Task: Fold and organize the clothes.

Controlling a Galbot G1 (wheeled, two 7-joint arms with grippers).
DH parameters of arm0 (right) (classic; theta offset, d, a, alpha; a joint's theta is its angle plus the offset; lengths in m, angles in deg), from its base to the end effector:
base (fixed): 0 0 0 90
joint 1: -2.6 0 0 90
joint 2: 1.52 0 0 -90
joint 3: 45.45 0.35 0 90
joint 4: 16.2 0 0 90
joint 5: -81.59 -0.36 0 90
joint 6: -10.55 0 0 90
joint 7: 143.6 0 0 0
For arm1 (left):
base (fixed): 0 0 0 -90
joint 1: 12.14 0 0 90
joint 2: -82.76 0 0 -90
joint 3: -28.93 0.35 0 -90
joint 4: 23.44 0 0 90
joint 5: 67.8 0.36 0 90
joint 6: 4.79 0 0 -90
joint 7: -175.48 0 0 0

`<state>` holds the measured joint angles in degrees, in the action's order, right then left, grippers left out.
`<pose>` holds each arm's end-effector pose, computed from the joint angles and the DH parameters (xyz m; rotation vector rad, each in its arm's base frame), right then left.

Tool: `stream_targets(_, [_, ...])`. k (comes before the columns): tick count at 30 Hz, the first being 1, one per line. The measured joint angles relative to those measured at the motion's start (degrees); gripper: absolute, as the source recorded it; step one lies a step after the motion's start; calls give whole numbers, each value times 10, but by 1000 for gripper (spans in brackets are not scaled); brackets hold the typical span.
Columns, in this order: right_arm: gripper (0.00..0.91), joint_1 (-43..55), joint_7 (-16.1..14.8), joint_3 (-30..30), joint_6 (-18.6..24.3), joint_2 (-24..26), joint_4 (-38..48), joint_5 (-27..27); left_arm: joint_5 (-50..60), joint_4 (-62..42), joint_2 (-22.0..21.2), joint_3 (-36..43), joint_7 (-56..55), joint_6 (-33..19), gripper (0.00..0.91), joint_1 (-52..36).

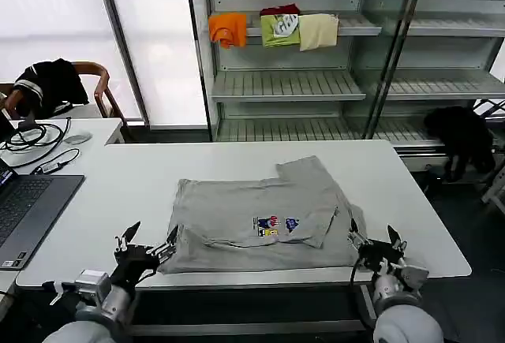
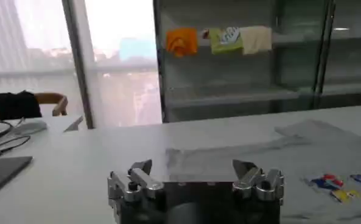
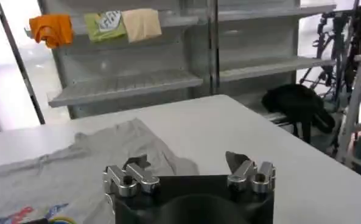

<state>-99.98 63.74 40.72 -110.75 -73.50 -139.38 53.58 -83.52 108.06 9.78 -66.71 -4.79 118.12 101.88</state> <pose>0.2604 -0.0282 -0.2135 -0.2349 -2.8552 -0.1083 0.2049 0.0580 -0.1995 -0.1475 -2.8652 -0.0944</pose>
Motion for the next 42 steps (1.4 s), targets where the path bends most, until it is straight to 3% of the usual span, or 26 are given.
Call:
stream_targets(8, [907, 108, -29, -28, -10, 12, 73, 10, -20, -60, 30, 23, 4, 1, 907, -84])
stream_targets(23, [907, 334, -143, -93, -16, 31, 257, 34, -67, -225, 112, 79, 56, -3, 907, -260])
stream_targets(29, [907, 411, -205, -108, -16, 23, 349, 72, -70, -310, 118, 105, 78, -7, 907, -331])
stream_targets(42, [907, 511, -285, -113, 4, -29, 552, 151, -55, -472, 97, 154, 117, -25, 907, -457])
